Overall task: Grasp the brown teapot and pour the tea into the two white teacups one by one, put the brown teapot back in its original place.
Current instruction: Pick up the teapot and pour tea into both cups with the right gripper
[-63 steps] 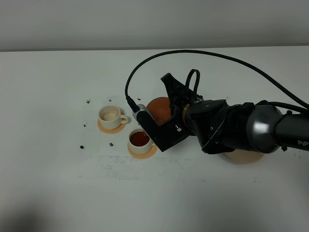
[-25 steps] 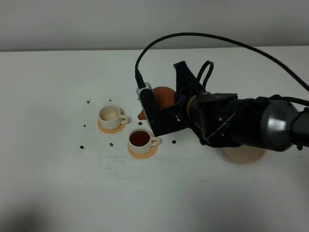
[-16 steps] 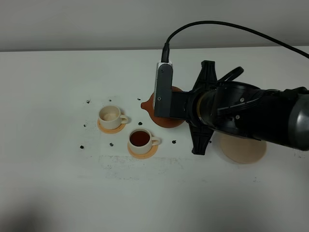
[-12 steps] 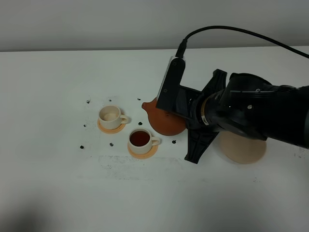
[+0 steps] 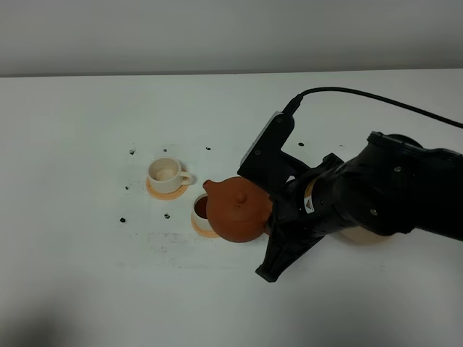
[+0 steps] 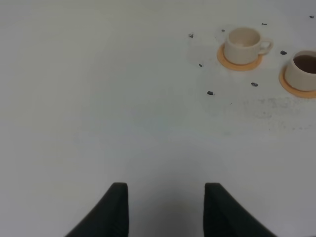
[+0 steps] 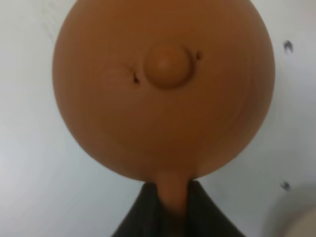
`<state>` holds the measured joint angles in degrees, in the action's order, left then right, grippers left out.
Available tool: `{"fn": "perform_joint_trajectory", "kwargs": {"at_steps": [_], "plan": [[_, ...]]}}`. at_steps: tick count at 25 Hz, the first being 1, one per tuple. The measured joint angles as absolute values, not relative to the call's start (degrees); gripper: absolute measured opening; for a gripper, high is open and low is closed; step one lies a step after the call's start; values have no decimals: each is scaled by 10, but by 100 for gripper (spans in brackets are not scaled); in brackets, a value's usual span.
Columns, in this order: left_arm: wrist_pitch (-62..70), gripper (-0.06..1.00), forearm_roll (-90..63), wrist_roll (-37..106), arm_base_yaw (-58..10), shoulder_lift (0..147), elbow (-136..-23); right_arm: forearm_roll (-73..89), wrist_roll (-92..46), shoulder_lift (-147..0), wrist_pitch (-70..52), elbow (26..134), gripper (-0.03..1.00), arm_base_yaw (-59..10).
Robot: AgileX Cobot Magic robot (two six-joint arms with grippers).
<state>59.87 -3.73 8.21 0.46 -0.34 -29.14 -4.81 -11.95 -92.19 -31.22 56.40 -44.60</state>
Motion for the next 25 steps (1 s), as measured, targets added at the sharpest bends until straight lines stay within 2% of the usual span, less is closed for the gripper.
{"fn": "perform_joint_trajectory", "kwargs": {"at_steps": [6,25], "plan": [[599,37,-37,82,5,-3,-291,-8,-120,-920,-228,505,9,-447],[599,37,-37,82,5,-3,-291,14,-118,-1012,-202,498,9,-447]]}}
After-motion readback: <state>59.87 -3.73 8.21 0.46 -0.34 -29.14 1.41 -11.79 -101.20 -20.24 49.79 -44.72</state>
